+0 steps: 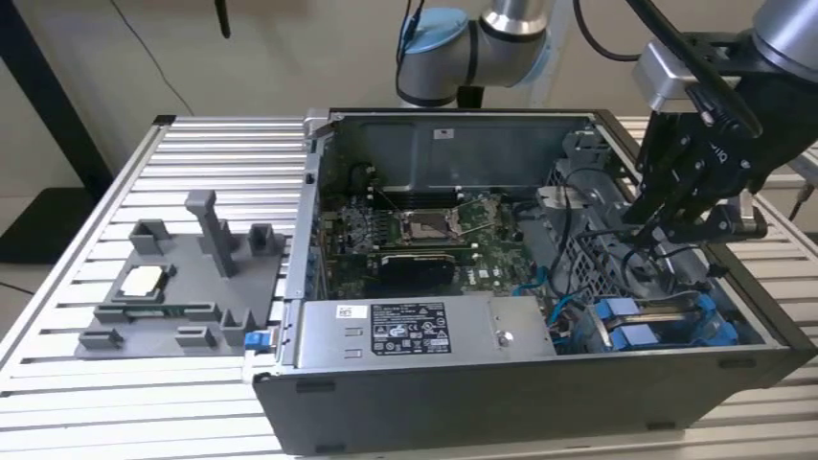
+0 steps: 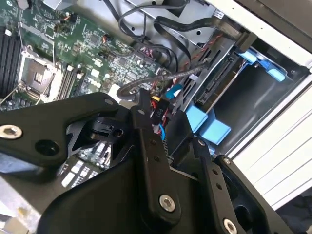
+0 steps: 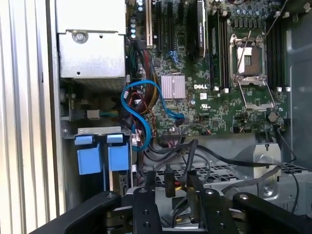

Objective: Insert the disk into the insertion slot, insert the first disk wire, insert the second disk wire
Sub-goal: 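Insert the first disk wire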

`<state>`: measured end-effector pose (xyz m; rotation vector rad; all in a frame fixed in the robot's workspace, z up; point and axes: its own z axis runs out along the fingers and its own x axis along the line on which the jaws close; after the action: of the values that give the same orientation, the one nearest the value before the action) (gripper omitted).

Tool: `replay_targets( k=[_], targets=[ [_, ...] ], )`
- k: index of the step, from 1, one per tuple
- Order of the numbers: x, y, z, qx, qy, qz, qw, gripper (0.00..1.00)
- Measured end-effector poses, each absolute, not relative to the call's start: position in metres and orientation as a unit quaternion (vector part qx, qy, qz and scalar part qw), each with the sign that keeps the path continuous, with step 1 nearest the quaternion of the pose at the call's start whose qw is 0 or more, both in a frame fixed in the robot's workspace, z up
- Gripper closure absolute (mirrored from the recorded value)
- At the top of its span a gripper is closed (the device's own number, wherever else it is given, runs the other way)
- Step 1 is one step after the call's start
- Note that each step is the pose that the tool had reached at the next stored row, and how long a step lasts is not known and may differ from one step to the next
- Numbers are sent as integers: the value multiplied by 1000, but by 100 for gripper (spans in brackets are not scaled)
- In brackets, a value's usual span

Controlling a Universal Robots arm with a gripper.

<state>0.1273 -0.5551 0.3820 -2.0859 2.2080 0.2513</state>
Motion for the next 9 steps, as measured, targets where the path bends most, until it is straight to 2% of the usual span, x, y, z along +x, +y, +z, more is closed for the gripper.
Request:
replay_targets(
  k=[1, 2, 3, 9],
  targets=[
    [127, -555, 382, -682, 725, 83, 47, 68],
    [127, -555, 382, -681, 726, 84, 48, 68],
    [127, -555, 382, -679, 728, 85, 48, 75],
    [127, -555, 381, -678, 729, 83, 45, 81]
  ],
)
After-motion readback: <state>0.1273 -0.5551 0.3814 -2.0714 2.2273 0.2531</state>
